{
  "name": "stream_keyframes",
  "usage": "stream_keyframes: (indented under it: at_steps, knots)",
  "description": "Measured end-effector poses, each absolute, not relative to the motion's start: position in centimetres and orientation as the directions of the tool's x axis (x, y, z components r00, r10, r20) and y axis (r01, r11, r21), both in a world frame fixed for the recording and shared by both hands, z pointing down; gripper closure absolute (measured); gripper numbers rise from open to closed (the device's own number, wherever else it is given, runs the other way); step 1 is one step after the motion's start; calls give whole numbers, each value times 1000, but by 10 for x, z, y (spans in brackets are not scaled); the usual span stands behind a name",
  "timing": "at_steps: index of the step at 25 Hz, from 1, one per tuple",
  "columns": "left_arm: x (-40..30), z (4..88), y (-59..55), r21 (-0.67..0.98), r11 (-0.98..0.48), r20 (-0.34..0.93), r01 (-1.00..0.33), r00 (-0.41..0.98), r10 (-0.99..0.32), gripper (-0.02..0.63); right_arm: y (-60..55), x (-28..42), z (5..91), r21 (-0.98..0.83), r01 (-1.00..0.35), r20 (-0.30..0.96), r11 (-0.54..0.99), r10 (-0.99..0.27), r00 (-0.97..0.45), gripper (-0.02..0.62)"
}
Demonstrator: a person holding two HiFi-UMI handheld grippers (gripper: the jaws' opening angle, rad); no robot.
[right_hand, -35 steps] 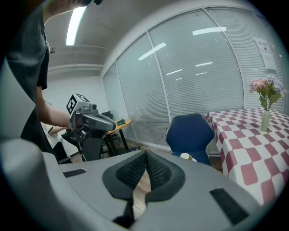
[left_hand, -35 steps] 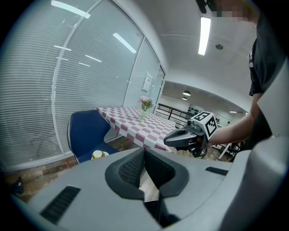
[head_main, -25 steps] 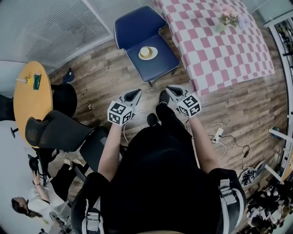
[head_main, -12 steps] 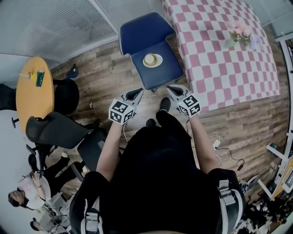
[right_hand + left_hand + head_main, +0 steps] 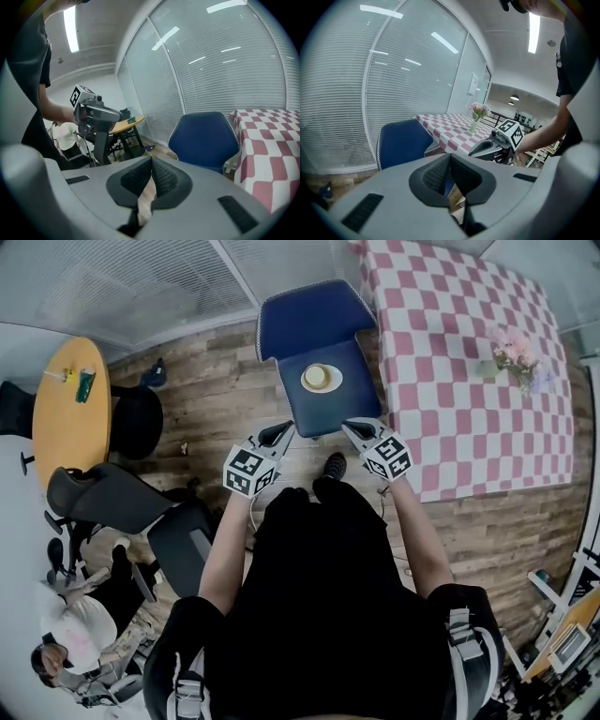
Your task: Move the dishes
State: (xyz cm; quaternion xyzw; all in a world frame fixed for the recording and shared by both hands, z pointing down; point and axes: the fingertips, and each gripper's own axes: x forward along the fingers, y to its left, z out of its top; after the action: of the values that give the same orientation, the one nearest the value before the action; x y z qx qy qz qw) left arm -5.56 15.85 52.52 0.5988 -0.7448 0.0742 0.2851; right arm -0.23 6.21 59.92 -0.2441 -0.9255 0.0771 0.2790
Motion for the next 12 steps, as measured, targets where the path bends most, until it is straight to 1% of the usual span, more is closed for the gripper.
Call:
stream_keyframes:
  at_steps: [7, 12]
  knots:
    - [-87, 532, 156, 248, 315, 511, -916, -153, -846, 583, 64, -45, 596, -265, 465, 486, 844, 534, -692, 578]
    - [-111, 539, 163, 266, 309, 517, -913, -136, -845, 583, 74, -70, 601, -252, 476, 508, 842, 534, -676, 578]
